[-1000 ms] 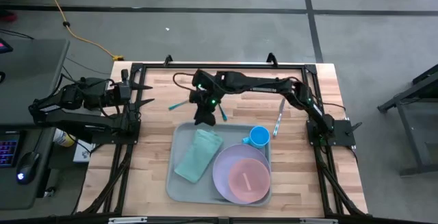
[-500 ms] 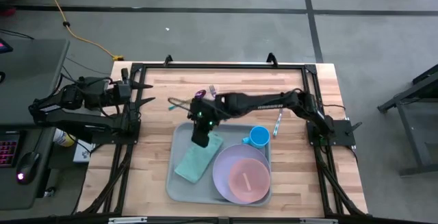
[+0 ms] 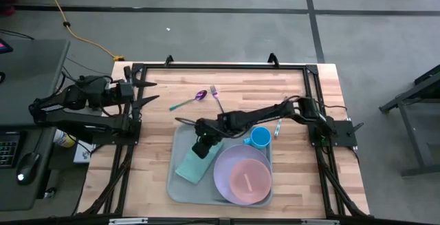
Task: Set up tray
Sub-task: Put the blue napkin on the serving tray to the left of the purple plate
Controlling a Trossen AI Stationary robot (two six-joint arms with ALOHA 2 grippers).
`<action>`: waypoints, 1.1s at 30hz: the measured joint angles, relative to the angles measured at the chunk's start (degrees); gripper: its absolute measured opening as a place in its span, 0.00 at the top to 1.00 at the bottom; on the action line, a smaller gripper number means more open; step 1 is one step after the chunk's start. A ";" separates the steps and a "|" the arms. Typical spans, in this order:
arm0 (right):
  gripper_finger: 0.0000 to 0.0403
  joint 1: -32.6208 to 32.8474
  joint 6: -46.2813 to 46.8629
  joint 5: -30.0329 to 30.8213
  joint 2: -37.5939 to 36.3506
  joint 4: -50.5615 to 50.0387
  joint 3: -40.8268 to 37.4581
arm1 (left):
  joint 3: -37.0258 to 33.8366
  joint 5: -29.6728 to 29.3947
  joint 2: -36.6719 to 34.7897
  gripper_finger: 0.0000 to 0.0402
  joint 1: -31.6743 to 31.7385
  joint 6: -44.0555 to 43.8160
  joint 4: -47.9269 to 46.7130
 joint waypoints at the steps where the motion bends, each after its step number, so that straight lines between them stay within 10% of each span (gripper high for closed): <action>1: 1.00 -0.43 0.58 0.26 0.00 0.52 -0.73 | 0.00 0.00 0.27 0.43 0.00 -0.12 0.01; 20: 0.98 -7.05 -7.28 -7.52 0.00 1.53 -1.93 | 0.00 7.23 1.96 0.43 0.00 -2.86 -0.49; 33: 0.59 -8.72 -6.54 -7.49 0.00 6.51 -5.73 | 0.00 7.21 1.96 0.43 0.00 -1.51 -0.53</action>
